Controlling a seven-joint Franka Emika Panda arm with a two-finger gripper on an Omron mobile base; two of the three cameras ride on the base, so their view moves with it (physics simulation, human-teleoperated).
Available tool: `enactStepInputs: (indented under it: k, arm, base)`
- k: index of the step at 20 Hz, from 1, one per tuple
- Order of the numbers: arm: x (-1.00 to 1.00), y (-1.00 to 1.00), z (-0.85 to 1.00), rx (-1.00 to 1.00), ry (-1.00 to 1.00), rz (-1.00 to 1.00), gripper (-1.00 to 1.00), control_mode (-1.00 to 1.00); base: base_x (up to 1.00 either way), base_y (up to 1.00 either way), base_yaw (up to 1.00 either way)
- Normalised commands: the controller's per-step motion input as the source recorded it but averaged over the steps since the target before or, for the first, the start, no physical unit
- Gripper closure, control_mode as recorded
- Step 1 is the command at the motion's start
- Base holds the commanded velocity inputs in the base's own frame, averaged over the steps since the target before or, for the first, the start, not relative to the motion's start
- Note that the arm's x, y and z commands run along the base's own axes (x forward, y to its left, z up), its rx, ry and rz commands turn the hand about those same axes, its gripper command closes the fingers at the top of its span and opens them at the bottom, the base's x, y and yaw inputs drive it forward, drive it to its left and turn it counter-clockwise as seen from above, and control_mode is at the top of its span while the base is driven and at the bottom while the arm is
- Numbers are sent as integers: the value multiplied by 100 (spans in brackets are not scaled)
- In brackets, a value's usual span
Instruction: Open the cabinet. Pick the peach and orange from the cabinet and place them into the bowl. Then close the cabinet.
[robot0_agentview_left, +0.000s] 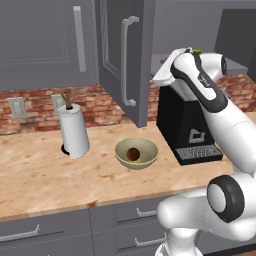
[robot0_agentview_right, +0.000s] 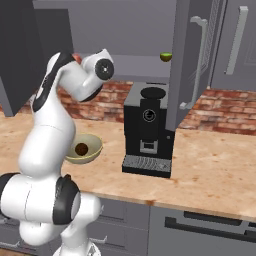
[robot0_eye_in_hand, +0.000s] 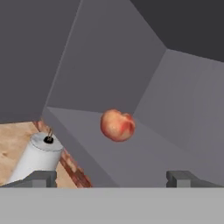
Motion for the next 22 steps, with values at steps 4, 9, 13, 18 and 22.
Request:
enactStepInputs:
  k: [4,9,13,18,22]
  arm:
    - [39,2,0,2,6,0,-100,-100]
    - [51,1,0,4,11,0,-100,-100]
    - [32,1,4,7,15,0,-100,-100]
    - [11,12,18,9,19,0,-100,-100]
    - [1,10,18,13,14,0,-100,-100]
  base:
    - [0,0,0]
    - [0,0,0]
    - [0,0,0]
    - [0,0,0]
    - [0,0,0]
